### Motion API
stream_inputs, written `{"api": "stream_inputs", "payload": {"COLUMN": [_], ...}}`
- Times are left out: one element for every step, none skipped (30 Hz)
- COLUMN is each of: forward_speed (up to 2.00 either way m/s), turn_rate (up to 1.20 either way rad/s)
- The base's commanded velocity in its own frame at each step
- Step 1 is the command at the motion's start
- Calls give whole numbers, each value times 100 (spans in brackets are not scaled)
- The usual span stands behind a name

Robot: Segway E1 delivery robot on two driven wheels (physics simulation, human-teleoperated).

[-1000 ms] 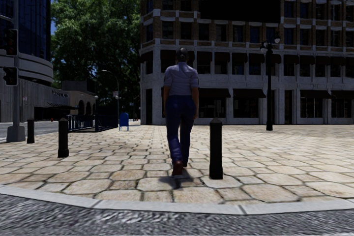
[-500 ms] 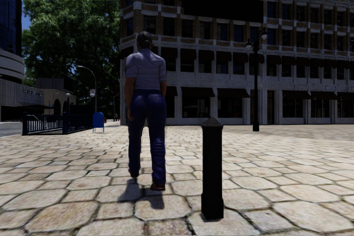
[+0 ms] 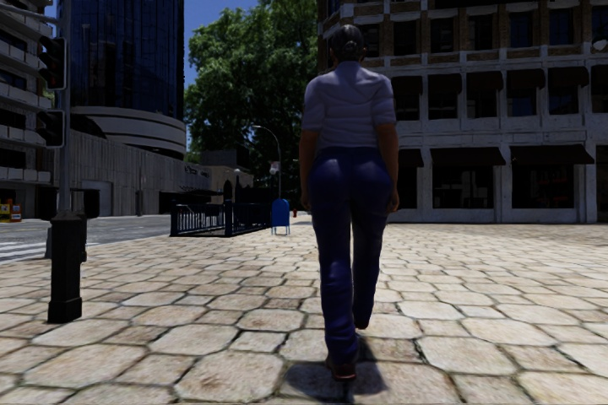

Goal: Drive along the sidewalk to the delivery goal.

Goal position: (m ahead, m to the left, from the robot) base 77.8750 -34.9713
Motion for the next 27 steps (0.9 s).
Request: {"api": "stream_inputs", "payload": {"forward_speed": [200, 200, 200, 200, 185, 173, 169, 169, 168, 168, 168, 168, 168, 168, 168, 168, 168, 168, 168, 168, 168, 168, 168, 168, 168, 168, 168], "turn_rate": [0, 0, 0, 0, 0, 0, 0, 0, 0, 0, 0, -29, -100, -120, -120, -120, -120, -120, -120, -120, -120, -120, -120, -120, -120, -120, -120]}}
